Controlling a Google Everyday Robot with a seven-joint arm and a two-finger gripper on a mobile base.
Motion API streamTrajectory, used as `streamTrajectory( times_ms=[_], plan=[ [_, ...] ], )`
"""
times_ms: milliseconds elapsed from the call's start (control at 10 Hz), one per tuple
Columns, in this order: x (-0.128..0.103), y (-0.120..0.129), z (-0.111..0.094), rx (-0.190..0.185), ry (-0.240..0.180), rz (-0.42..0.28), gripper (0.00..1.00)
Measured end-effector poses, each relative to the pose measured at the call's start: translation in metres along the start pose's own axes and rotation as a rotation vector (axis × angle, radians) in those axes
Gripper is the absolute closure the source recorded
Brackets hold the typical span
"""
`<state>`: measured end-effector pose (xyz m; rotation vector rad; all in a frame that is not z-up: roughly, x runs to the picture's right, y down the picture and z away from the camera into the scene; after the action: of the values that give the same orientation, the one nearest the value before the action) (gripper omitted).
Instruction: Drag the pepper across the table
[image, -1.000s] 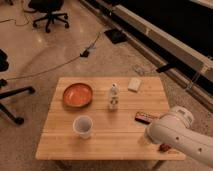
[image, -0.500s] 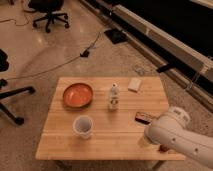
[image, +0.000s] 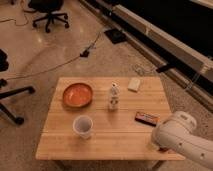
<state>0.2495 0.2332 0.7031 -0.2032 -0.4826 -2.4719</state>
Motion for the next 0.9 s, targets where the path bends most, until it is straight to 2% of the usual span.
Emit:
streamTrajectory(
  times_ms=[200, 300, 400, 500, 700, 900],
  plan=[
    [-0.015, 0.005, 0.010, 0.002, -0.025, -0.101, 0.31],
    [-0.015, 0.005, 0.010, 0.002, -0.026, -0.105, 0.31],
    [-0.022, 0.009, 0.015, -0.012, -0.042, -0.190, 0.31],
    [-0.026, 0.011, 0.017, -0.025, -0.046, -0.234, 0.31],
    [-0.032, 0.013, 0.015, -0.049, -0.024, -0.338, 0.31],
    [-0.044, 0.017, 0.018, -0.041, -0.024, -0.437, 0.31]
  ],
)
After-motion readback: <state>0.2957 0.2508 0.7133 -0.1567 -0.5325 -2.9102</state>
